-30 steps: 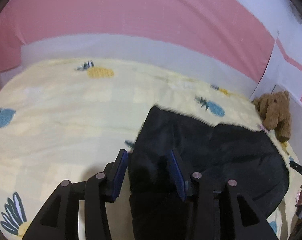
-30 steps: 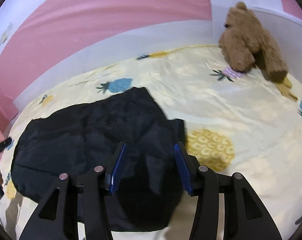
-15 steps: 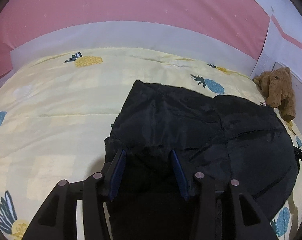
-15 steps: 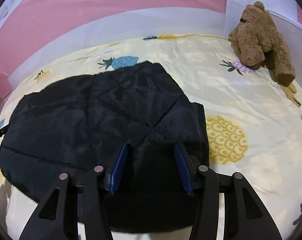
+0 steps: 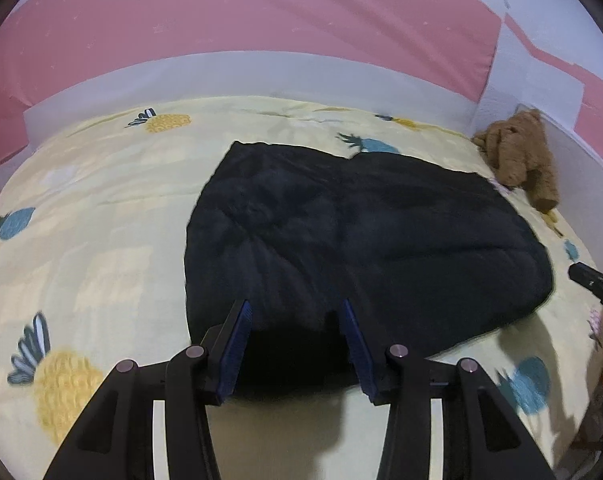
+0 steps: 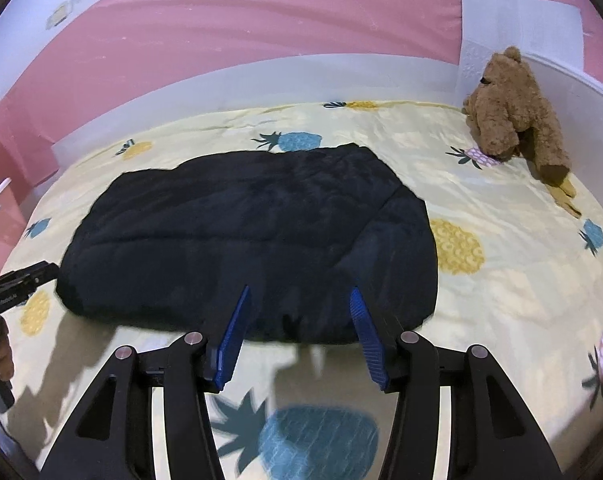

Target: Fold large clothes

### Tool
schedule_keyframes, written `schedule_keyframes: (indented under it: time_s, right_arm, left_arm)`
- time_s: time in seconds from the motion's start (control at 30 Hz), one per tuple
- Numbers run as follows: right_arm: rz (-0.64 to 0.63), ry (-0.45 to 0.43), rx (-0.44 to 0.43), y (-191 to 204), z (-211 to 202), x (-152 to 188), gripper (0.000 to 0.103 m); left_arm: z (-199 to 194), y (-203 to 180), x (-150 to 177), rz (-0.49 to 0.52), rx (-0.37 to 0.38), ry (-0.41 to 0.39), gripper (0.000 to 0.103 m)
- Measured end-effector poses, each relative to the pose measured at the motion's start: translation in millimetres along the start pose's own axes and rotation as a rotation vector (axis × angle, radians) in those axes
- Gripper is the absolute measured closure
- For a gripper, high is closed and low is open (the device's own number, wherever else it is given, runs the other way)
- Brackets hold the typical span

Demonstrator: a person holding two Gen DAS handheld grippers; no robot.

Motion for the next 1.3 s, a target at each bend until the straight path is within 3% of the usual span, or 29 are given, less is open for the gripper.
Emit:
schedule_keyframes:
  time_s: [0.27,0.67,1.3]
  right_arm:
    - [-0.007,-0.01,0.056,53,-63,42,0.051]
    - [-0.035,-0.008,0.09,100,-107,80,0.05]
    - [-0.052,-0.01,0.085,111,-113,89,0.05]
  left_arm:
    - [-65,-18,55,0.021,0.036,-0.016,0.047]
    - [-118,-24,119,0.07,0.022,-0.008,0.047]
    - [-127,-29,137,0.088,0.007,-0.001,0.047]
Point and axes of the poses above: each gripper's, at about its wrist camera, not at the fingertips, and z roughly the way its jaws point, y to its left, x to its underside, the point moved 9 cm from there along z, roughly the way its jaws point, and after that the axes turned 14 degrees about -z, right-handed, at the moved point
